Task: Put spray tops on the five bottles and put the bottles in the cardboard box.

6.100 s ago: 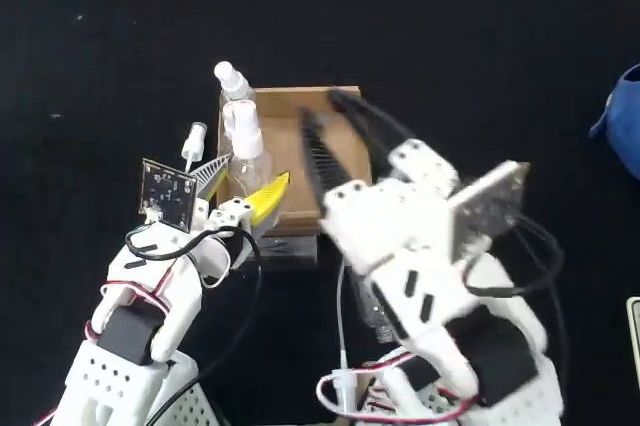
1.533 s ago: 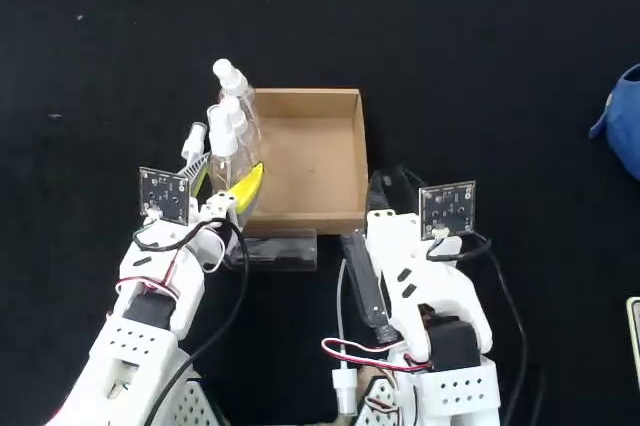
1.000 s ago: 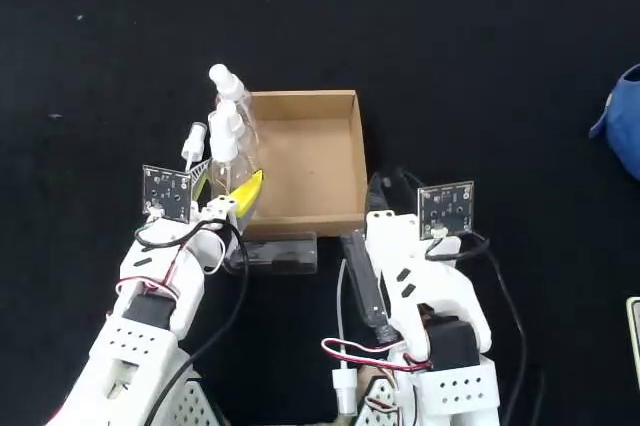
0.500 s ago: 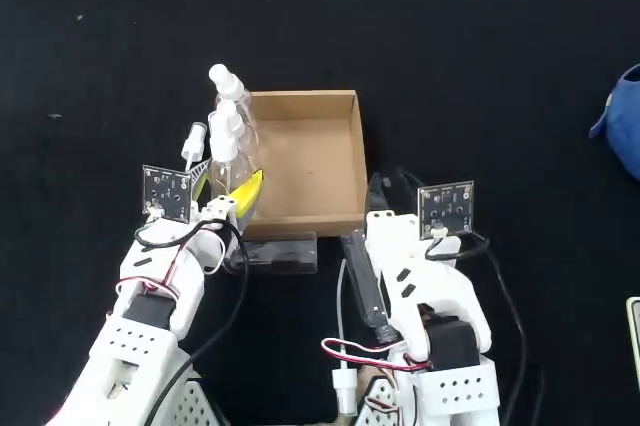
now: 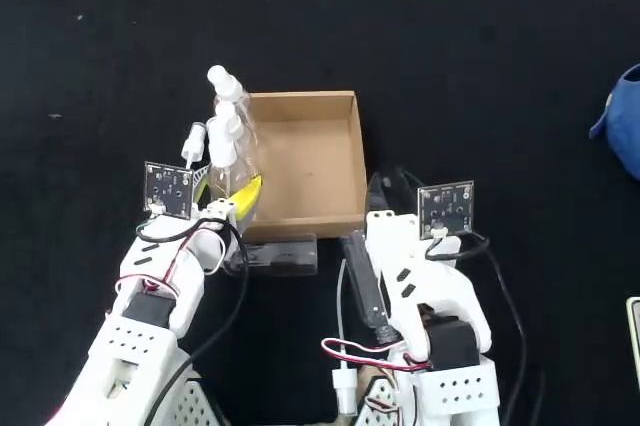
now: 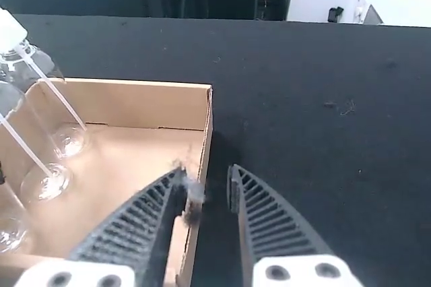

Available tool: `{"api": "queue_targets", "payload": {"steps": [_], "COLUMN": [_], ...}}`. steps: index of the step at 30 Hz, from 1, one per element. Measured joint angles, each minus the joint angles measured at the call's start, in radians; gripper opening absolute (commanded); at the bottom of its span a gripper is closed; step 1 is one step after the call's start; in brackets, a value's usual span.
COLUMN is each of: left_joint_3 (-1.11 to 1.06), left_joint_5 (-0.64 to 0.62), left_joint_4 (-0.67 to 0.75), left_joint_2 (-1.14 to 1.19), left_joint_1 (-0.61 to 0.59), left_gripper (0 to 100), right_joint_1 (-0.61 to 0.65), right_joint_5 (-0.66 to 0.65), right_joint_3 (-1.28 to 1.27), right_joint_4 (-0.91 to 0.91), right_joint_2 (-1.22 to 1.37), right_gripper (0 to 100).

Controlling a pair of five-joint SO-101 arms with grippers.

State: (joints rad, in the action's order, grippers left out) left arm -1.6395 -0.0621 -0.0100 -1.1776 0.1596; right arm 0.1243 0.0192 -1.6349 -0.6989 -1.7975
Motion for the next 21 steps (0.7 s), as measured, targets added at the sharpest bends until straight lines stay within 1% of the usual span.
{"api": "queue_targets", "payload": {"steps": [21], "left_joint_3": [-0.015], "left_joint_5": [0.0], "left_joint_4": [0.0], "left_joint_2": [0.0], "left_joint_1": [0.0], "left_gripper": [3], "right_joint_1": [0.0], "right_joint_5": [0.0], "right_joint_3": [0.0], "right_joint_4": [0.0], "right_joint_2": [0.0], "right_gripper": [8.9]}}
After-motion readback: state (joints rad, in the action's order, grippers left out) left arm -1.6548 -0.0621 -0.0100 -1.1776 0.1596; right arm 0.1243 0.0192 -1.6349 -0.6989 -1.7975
